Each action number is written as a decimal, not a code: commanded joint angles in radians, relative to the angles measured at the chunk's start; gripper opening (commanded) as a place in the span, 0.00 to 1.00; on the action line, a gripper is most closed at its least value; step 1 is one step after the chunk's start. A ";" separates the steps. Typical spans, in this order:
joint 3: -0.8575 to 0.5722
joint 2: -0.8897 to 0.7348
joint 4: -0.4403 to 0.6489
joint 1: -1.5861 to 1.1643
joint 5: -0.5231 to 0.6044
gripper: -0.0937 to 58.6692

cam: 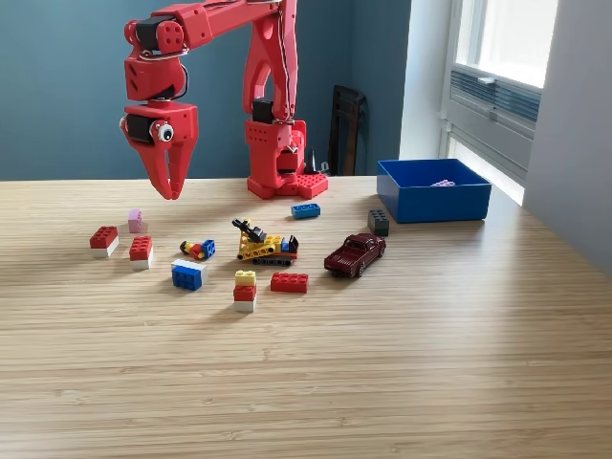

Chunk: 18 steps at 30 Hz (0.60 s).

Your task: Grasp a lego block and put it in the bin.

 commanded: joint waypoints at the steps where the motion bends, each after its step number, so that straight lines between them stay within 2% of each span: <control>1: -0.006 0.057 -0.044 0.069 0.052 0.02; 14: 0.046 0.055 -0.153 0.210 0.101 0.03; 18: 0.048 0.054 -0.173 0.224 0.121 0.17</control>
